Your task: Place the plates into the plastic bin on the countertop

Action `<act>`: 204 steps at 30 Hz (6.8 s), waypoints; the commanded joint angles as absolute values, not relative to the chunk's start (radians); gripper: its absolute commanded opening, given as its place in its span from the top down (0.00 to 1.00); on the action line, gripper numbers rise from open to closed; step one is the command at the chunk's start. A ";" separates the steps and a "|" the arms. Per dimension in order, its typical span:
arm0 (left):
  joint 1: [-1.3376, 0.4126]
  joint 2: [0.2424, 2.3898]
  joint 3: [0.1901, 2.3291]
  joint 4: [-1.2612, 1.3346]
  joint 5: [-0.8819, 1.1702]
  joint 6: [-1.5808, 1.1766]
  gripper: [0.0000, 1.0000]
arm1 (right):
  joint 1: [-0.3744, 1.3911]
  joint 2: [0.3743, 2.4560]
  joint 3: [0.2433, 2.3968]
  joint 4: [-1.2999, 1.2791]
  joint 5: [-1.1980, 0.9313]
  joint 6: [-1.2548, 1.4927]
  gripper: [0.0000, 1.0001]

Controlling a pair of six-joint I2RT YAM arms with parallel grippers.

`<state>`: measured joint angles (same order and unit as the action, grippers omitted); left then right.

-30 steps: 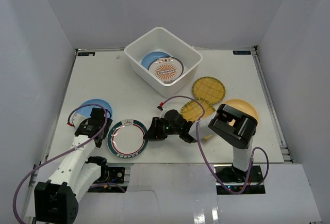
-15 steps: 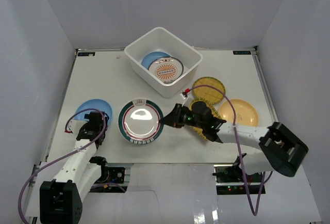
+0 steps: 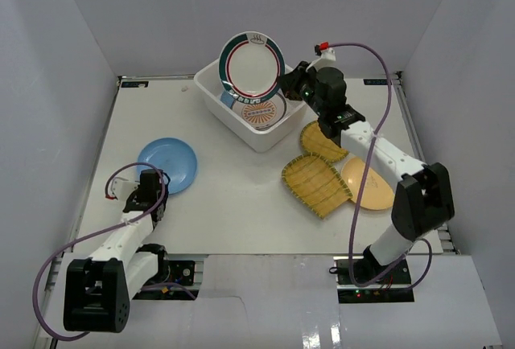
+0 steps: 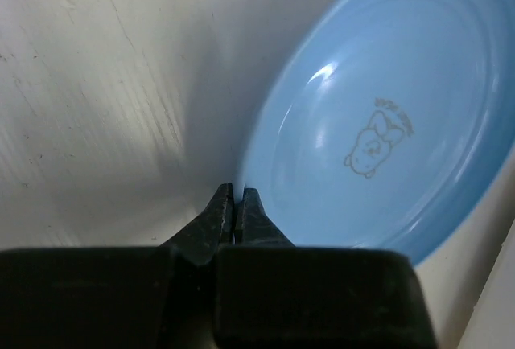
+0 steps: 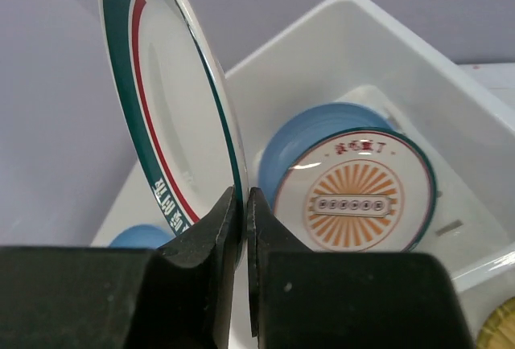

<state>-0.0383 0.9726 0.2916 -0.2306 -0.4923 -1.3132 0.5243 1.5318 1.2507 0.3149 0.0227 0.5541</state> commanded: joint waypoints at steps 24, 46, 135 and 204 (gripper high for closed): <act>-0.201 1.242 1.156 -0.184 0.077 -0.737 1.00 | 0.465 1.731 1.580 -0.052 0.066 0.373 0.41; -0.336 2.005 1.982 -0.537 -0.002 -0.499 0.24 | -0.153 1.314 0.650 0.212 -0.293 0.480 0.43; -0.281 1.734 1.652 -0.235 0.106 -0.669 1.00 | 0.341 1.633 1.578 -0.043 -0.100 0.420 0.34; -0.574 0.606 0.689 -0.417 -0.235 -0.368 0.02 | 0.433 1.739 1.808 -0.138 0.074 0.431 0.92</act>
